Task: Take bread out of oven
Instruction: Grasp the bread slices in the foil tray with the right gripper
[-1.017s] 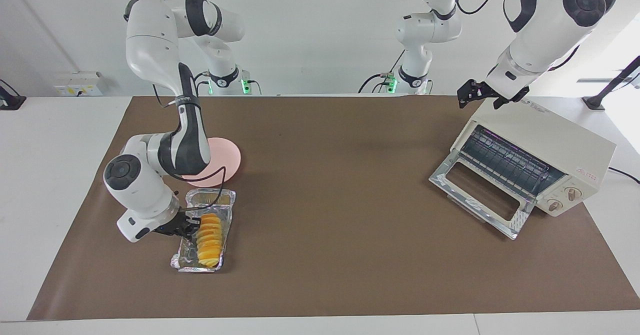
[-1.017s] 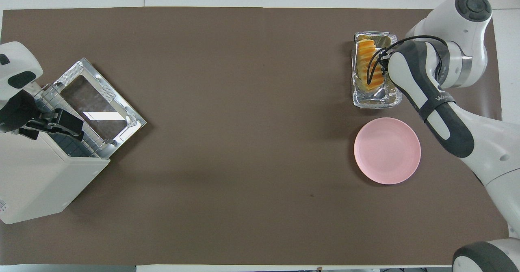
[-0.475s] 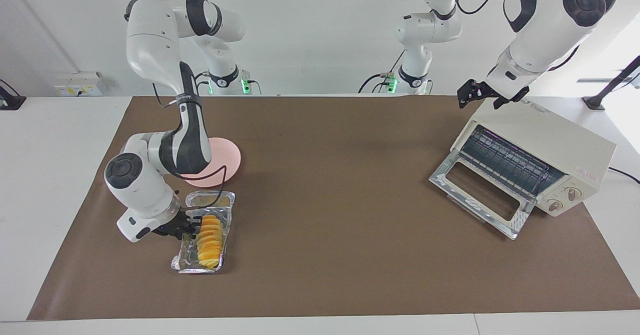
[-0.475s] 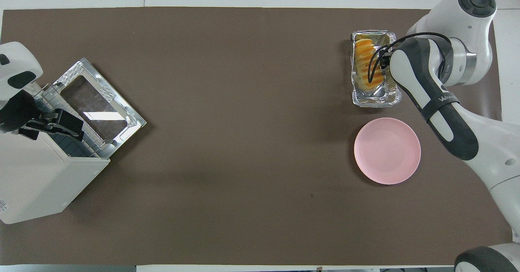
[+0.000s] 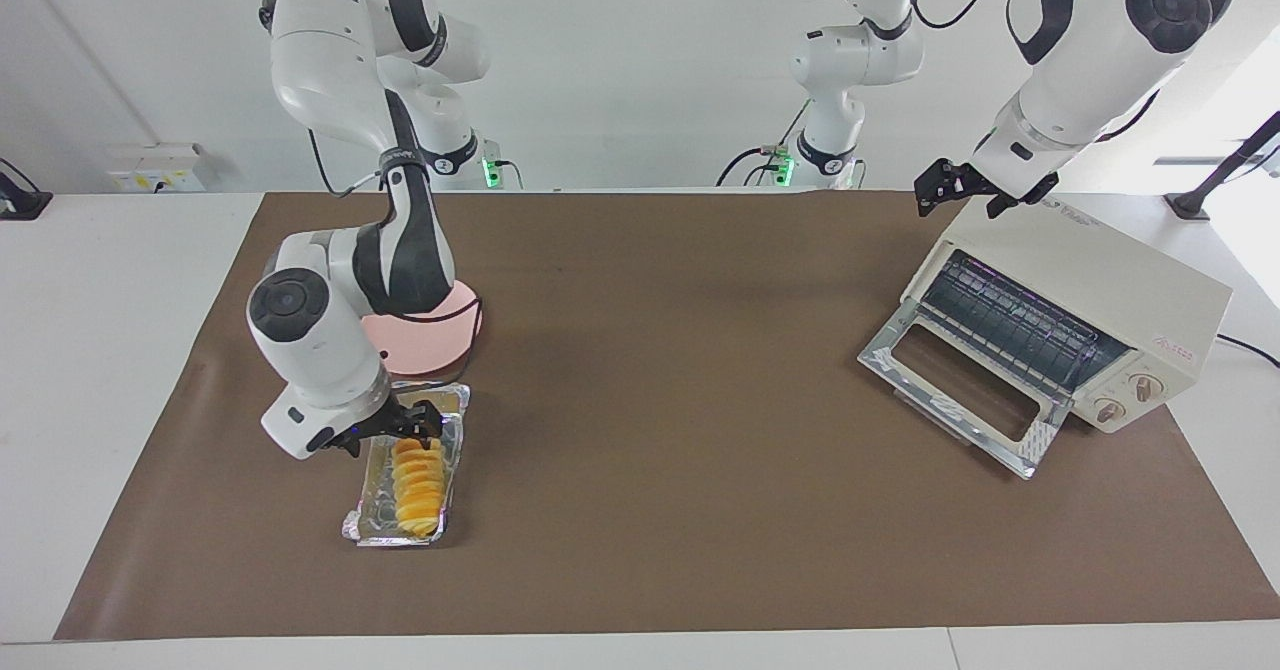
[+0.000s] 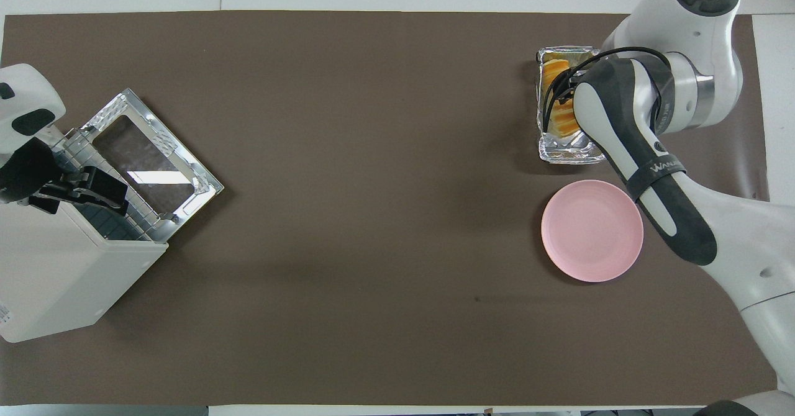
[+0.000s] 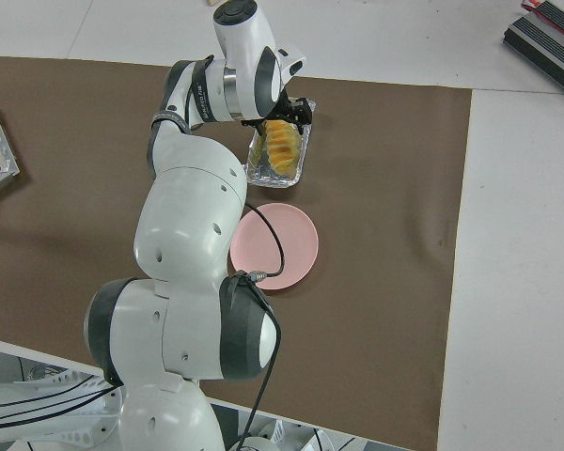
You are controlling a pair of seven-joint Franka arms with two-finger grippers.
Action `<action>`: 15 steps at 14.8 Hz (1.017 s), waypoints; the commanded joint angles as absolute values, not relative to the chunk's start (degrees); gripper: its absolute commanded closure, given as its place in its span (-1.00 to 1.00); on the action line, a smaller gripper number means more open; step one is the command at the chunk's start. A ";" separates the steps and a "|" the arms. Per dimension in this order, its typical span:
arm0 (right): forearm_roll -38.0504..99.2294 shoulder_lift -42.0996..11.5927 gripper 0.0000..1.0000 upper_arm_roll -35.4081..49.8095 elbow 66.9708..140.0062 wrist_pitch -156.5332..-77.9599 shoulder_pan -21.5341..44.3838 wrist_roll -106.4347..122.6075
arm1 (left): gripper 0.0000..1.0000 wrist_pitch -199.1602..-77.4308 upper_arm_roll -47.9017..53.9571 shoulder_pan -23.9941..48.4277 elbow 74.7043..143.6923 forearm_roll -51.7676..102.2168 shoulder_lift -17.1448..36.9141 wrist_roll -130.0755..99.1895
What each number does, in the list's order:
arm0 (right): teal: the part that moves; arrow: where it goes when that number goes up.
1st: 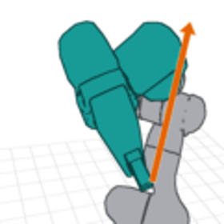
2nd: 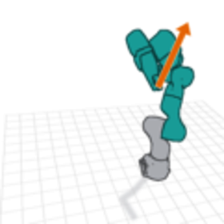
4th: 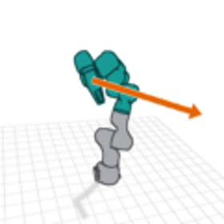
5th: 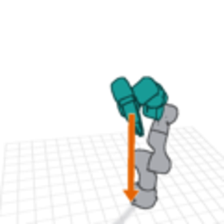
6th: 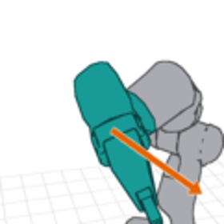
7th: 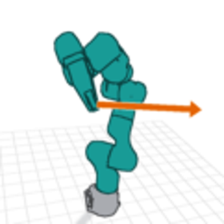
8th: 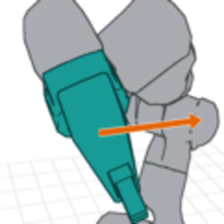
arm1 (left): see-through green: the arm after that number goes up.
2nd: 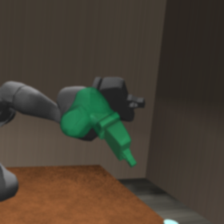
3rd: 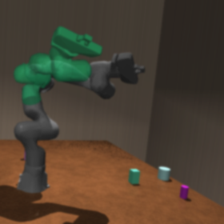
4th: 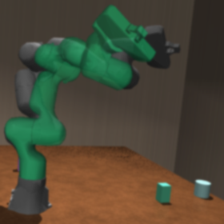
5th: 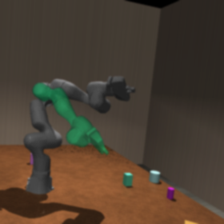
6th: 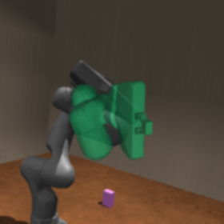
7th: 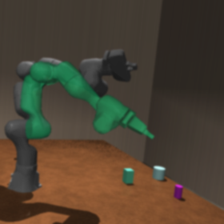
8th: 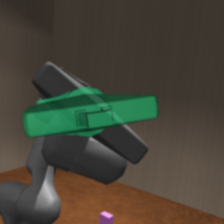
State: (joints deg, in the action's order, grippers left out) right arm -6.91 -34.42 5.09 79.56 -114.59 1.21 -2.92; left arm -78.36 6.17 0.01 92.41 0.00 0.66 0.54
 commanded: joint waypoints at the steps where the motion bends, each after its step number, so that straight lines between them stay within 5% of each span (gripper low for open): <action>1: -8.61 -34.72 -1.00 5.10 83.04 -120.22 0.88 -3.78 | -1.00 -78.75 6.86 -0.88 93.87 -0.44 -0.79 0.62; 8: -8.79 -35.95 -0.89 5.10 83.58 -122.87 1.50 -5.89 | -1.00 -78.75 6.86 -0.88 93.87 -0.53 -0.79 0.62; 15: -8.70 -35.77 -0.45 5.10 88.24 -129.29 0.79 -5.98 | -1.00 -78.75 6.86 -0.88 93.87 -0.53 -0.79 0.62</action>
